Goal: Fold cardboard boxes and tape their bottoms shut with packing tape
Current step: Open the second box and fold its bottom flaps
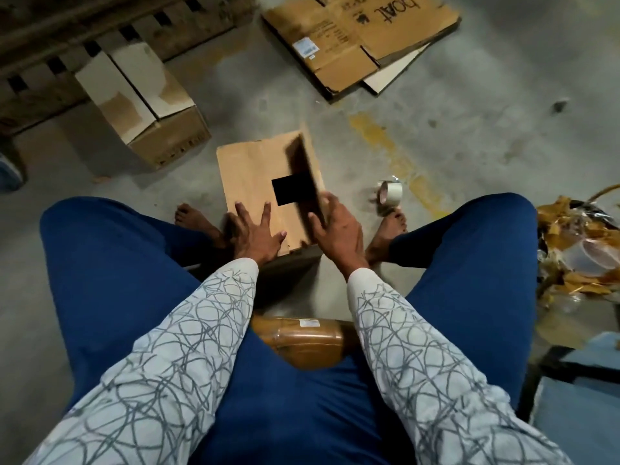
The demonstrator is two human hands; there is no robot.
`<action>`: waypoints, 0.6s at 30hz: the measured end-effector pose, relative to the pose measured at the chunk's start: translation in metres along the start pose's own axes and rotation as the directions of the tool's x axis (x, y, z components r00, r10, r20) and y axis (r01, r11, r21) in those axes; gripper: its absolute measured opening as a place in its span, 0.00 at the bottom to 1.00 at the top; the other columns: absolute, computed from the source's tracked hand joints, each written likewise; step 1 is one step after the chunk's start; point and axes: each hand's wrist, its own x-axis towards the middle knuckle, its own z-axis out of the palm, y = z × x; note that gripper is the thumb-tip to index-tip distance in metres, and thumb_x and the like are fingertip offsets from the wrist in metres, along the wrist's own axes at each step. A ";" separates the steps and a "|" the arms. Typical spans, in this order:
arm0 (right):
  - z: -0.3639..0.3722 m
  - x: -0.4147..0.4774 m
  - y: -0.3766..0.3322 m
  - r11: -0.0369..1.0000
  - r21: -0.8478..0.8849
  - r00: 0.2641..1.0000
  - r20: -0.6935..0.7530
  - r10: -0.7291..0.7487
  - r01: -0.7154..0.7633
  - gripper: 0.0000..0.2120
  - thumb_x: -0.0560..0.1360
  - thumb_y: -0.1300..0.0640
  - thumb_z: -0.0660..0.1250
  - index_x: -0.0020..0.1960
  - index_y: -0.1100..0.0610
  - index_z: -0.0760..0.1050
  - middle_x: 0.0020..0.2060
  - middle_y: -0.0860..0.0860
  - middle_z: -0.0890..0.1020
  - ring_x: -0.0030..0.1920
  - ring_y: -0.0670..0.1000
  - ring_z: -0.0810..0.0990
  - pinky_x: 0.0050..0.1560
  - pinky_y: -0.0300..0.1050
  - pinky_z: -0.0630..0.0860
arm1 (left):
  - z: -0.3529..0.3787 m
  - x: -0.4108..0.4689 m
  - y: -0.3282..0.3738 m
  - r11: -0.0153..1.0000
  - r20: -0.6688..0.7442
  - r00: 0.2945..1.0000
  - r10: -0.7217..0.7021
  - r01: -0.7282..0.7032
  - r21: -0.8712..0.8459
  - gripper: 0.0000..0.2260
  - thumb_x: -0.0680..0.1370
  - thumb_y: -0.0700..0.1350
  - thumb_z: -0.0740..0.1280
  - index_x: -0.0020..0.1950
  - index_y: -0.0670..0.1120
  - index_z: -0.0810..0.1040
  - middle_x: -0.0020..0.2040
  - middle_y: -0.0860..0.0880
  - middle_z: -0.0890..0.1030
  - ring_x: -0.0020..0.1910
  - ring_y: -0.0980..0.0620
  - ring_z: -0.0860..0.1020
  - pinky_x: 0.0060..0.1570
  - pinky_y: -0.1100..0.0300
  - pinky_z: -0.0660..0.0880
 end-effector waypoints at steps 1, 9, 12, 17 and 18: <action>0.005 -0.002 -0.002 0.997 -0.053 0.997 0.054 -0.049 0.052 0.27 0.78 0.41 0.64 0.74 0.50 0.68 0.62 0.56 0.79 0.57 0.62 0.80 0.54 0.52 0.77 | 0.001 -0.001 0.000 1.000 -0.013 1.000 -0.001 0.001 -0.014 0.35 0.82 0.62 0.59 0.82 0.58 0.42 0.79 0.37 0.32 0.78 0.31 0.35 0.72 0.30 0.50; 0.059 -0.026 -0.008 0.852 -0.451 0.883 0.469 -0.027 0.265 0.28 0.80 0.46 0.61 0.77 0.54 0.60 0.80 0.60 0.55 0.76 0.74 0.55 0.73 0.68 0.60 | 0.003 0.002 -0.005 0.998 0.054 0.998 0.029 -0.032 0.059 0.31 0.84 0.58 0.54 0.81 0.60 0.39 0.79 0.40 0.30 0.77 0.30 0.33 0.73 0.29 0.45; 0.051 -0.021 -0.010 0.863 -0.425 0.854 0.521 -0.014 0.274 0.31 0.80 0.45 0.62 0.79 0.53 0.58 0.81 0.59 0.52 0.77 0.73 0.51 0.76 0.66 0.56 | 0.005 0.004 -0.010 0.993 0.070 0.997 0.033 -0.041 0.114 0.31 0.83 0.61 0.53 0.81 0.61 0.37 0.79 0.39 0.29 0.77 0.31 0.32 0.72 0.29 0.40; 0.025 -0.004 -0.014 0.982 -0.180 0.940 0.342 0.005 0.061 0.15 0.79 0.48 0.64 0.63 0.51 0.80 0.63 0.56 0.80 0.63 0.63 0.78 0.59 0.53 0.76 | -0.002 0.007 0.006 0.990 -0.010 0.992 0.125 -0.124 0.075 0.33 0.83 0.62 0.54 0.82 0.54 0.43 0.81 0.40 0.37 0.80 0.38 0.35 0.73 0.31 0.38; 0.022 -0.001 -0.014 0.992 -0.128 0.958 0.283 0.039 -0.003 0.14 0.78 0.49 0.64 0.61 0.51 0.80 0.59 0.55 0.83 0.60 0.61 0.80 0.56 0.51 0.77 | -0.002 0.005 0.009 0.987 -0.024 0.989 0.144 -0.142 0.070 0.33 0.83 0.62 0.54 0.82 0.54 0.44 0.81 0.40 0.37 0.80 0.39 0.36 0.73 0.32 0.38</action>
